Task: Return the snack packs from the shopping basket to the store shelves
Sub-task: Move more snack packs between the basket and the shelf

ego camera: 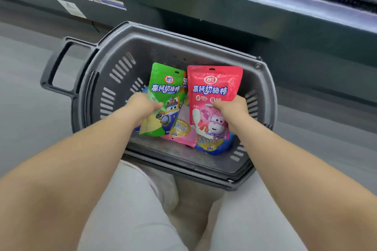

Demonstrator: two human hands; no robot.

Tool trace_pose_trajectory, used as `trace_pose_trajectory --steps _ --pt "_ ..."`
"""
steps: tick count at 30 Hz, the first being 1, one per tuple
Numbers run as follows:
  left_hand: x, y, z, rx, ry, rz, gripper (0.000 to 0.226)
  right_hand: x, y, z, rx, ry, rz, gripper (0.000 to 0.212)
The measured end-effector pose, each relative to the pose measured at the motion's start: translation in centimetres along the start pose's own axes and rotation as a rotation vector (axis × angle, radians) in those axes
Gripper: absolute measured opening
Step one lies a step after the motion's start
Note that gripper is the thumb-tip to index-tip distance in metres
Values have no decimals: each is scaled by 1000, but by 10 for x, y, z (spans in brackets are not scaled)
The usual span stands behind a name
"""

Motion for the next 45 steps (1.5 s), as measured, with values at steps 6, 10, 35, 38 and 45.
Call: trace_pose_trajectory --steps 6,10,35,38,45 --pt "-69 95 50 17 70 34 15 84 86 11 -15 -86 -20 15" --pt "-138 179 72 31 67 -49 4 161 168 42 -72 -128 32 10" --pt "-423 580 -319 428 -94 -555 13 190 578 510 -532 -510 401 17" --pt "-438 598 -373 454 -110 -558 12 170 586 553 -559 -541 379 17" --pt "-497 585 -476 512 -168 -535 10 166 558 645 -589 -603 381 14"
Point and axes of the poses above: each hand's wrist, its own y-axis away from the middle knuckle, its own z-axis out of the back of the hand, x = y × z, the point moved 6 cm from there along -y, towards the middle knuckle, and after that the axes turned 12 degrees about x, right-handed, at the moved point
